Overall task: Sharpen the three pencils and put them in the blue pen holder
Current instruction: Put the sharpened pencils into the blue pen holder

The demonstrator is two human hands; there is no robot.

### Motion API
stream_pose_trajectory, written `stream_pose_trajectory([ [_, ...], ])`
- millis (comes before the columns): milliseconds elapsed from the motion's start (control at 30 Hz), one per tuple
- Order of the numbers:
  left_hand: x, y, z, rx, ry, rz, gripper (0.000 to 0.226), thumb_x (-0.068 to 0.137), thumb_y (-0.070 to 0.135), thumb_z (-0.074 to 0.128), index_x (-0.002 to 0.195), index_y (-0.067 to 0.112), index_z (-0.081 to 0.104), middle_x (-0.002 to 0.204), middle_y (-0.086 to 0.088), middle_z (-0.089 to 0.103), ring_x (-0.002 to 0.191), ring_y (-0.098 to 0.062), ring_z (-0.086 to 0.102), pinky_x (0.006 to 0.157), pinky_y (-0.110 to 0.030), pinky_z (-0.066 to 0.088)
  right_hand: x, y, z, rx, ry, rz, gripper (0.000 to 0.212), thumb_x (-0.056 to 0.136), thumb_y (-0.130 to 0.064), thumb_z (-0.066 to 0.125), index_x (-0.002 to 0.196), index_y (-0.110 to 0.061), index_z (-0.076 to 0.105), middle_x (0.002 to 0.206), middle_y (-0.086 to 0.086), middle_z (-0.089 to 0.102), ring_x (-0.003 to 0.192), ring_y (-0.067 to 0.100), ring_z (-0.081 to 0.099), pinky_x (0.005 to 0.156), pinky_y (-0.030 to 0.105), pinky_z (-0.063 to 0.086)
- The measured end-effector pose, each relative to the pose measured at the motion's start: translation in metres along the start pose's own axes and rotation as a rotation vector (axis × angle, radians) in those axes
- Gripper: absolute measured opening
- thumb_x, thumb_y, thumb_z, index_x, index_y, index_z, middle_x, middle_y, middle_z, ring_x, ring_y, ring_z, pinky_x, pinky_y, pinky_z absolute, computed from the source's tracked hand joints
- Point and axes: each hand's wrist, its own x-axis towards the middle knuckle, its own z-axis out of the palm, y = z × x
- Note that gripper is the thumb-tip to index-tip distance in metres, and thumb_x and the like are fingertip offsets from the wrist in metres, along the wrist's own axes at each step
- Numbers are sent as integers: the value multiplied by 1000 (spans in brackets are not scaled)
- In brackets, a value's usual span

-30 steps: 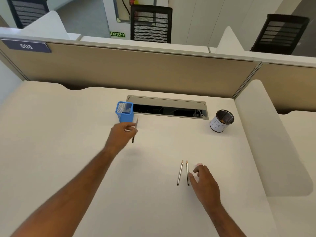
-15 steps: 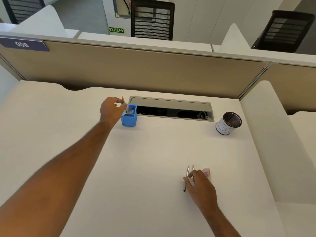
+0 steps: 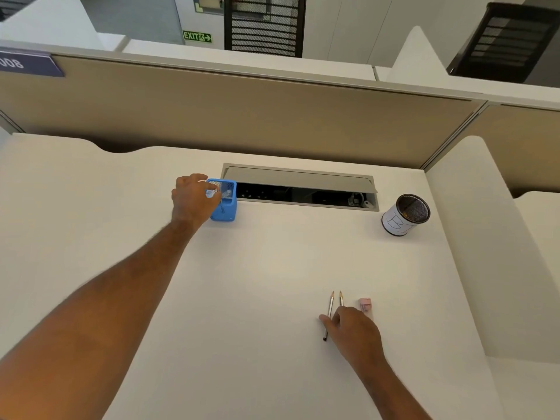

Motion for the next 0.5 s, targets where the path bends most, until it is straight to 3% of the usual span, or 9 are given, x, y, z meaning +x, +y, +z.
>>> stream_pose_trajectory([
  [200, -23, -9, 5, -231, 127, -43, 50, 99, 30, 77, 144, 13, 61, 154, -12, 58, 144, -34, 48, 116, -50, 45, 5, -7, 0, -64, -40, -2, 41, 100, -63, 53, 85, -25, 56, 93, -5, 70, 91, 16, 69, 70, 27, 39],
  [333, -64, -23, 22, -361, 234, -87, 48, 104, 26, 68, 146, 9, 53, 151, -13, 56, 140, -36, 50, 116, -49, 43, 10, -13, -5, -101, -83, -12, 31, 103, -51, 52, 88, -25, 51, 102, -3, 71, 95, 19, 69, 72, 29, 38],
  [400, -91, -32, 39, -391, 217, -117, 46, 105, 24, 65, 145, 8, 50, 151, -12, 54, 140, -37, 49, 119, -50, 40, 13, -15, -5, -101, -104, -6, 28, 103, -46, 52, 87, -23, 53, 101, -1, 71, 86, 21, 65, 71, 30, 41],
  [500, -133, -40, 67, -351, 140, -128, 47, 105, 24, 65, 146, 8, 50, 152, -12, 54, 142, -38, 49, 120, -52, 37, 17, -16, -5, -66, -140, 27, 26, 98, -41, 54, 88, -18, 62, 94, -1, 72, 87, 21, 70, 71, 33, 48],
])
